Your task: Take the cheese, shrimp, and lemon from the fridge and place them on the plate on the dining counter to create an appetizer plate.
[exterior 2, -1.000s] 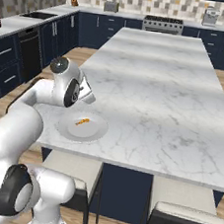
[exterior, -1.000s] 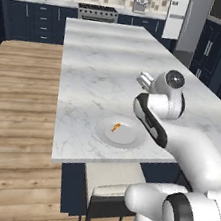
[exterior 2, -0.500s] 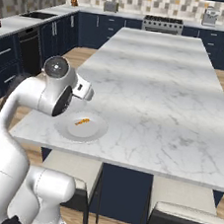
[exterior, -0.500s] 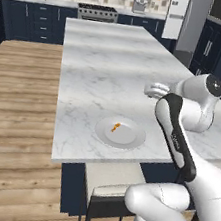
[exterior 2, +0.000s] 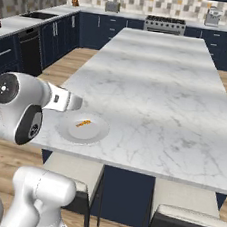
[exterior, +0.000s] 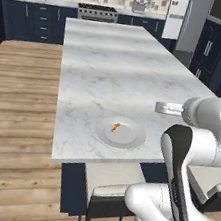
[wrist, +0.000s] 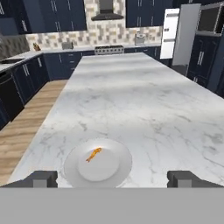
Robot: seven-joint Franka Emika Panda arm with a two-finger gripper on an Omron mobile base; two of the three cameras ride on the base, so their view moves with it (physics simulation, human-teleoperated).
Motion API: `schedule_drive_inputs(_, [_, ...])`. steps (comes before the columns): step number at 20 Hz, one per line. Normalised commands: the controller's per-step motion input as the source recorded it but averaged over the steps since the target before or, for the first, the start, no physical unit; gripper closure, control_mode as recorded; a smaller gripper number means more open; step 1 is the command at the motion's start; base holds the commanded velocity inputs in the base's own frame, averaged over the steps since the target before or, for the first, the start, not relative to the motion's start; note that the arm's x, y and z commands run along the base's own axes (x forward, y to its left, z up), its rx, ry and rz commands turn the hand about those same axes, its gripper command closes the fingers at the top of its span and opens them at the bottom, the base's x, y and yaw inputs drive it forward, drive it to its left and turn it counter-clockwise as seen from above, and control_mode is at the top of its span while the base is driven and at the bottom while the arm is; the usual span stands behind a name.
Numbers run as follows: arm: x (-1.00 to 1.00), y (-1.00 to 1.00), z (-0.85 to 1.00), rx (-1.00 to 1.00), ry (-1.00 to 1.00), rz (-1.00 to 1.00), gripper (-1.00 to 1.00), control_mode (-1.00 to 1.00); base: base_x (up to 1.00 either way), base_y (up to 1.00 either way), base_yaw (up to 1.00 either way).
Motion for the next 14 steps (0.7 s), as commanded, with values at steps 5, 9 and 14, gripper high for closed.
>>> schedule_drive_inputs(5, [-0.46, -0.06, 0.00, 0.00, -0.08, 0.00, -1.00, -1.00, 0.00, 0.00, 0.00])
schedule_drive_inputs(9, [-0.34, 0.00, 0.00, 0.00, -0.07, 0.00, -1.00, -1.00, 0.00, 0.00, 0.00])
schedule_drive_inputs(14, [0.00, 0.00, 0.00, 0.00, 0.00, 0.00, -1.00, 1.00, -0.42, 0.06, 0.00])
